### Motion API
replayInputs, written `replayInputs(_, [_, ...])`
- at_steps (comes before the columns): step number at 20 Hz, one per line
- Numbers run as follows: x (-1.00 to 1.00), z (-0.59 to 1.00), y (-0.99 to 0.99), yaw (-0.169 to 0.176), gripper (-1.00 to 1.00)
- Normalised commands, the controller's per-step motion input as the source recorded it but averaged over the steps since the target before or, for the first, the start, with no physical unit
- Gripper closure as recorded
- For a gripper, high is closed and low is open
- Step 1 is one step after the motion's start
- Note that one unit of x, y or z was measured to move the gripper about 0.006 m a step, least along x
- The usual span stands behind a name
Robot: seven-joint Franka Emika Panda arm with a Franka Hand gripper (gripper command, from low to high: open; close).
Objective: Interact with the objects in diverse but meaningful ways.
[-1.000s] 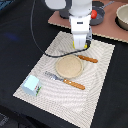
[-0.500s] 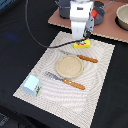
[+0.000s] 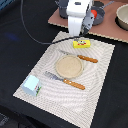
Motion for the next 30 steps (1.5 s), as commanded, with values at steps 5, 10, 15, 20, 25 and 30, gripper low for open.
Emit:
replayInputs(5, [-0.09,0.22,-0.46,-0.057,-1.0])
replayInputs(10, [-0.23,0.01,-0.68,-0.065,-1.0])
replayInputs(15, [-0.07,0.0,-0.6,-0.07,-1.0])
replayInputs(20, [-0.21,0.01,-0.66,-0.09,-1.0])
replayInputs(25, [-0.09,0.21,-0.33,-0.085,-1.0])
replayInputs(30, [-0.3,0.1,-0.37,-0.099,-1.0])
